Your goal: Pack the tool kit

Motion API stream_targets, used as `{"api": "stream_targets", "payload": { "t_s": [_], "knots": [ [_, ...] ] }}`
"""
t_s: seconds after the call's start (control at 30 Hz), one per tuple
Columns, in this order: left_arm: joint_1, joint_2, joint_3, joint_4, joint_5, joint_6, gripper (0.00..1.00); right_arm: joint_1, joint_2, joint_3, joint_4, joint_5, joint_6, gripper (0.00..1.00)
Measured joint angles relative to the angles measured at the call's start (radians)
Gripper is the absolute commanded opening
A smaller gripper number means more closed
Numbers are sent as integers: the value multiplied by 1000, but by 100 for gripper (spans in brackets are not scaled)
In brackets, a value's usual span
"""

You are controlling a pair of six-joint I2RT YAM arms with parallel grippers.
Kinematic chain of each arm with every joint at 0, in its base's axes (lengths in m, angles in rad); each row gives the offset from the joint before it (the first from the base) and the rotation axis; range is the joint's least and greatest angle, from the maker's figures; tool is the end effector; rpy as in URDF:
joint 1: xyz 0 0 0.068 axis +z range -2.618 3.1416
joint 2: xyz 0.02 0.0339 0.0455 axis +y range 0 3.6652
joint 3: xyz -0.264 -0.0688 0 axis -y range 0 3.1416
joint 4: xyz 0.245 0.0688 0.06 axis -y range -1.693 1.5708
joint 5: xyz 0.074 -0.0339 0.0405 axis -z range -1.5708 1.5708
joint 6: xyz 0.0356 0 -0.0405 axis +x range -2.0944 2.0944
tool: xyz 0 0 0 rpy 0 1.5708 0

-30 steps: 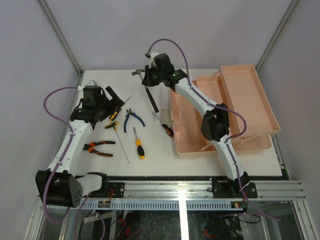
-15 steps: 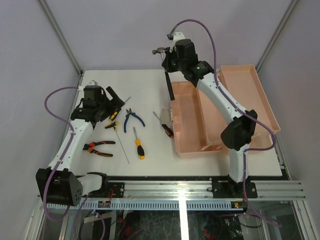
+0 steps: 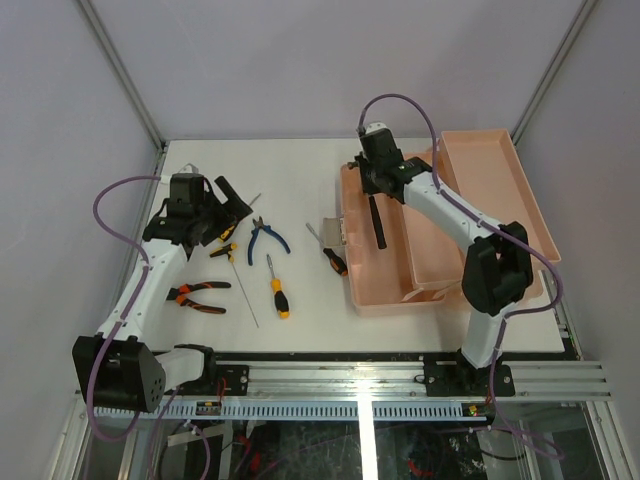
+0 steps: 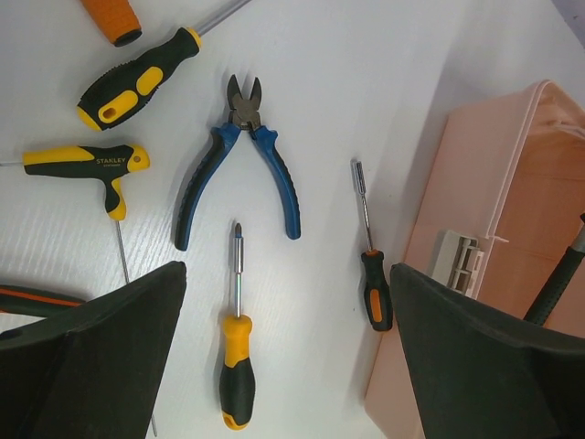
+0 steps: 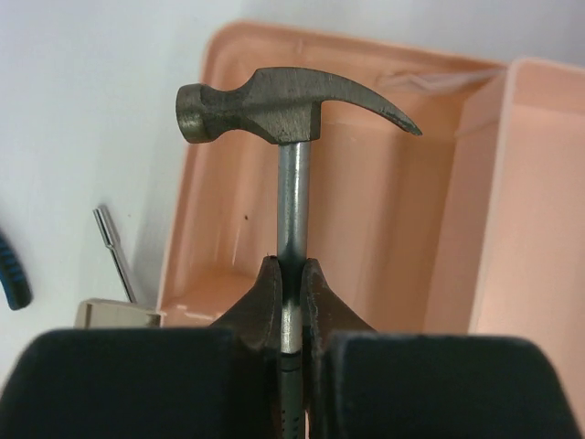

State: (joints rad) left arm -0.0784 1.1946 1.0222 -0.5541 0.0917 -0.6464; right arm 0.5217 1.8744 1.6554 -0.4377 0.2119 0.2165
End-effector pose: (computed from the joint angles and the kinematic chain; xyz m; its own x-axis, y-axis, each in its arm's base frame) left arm 0.2554 -0.0233 0.3034 -0.6167 -0.5532 -0.5601 -0.2821 0.8195 -0.4988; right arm 0.3828 0.2114 0.3043 -0.5906 -0.0972 -0.8011 -0.2211 0.9742 0.0447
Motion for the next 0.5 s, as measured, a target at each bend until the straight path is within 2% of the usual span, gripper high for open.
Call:
{"api": "stream_targets", "payload": {
  "t_s": [0.23,0.5],
  "knots": [
    [0,0,11,-1,6,21,92,-1,-93,-172,23,35,21,0],
    [-11,-20,80,1,6,41,92,-3,-43,-245,31,32,74,0]
  ]
}}
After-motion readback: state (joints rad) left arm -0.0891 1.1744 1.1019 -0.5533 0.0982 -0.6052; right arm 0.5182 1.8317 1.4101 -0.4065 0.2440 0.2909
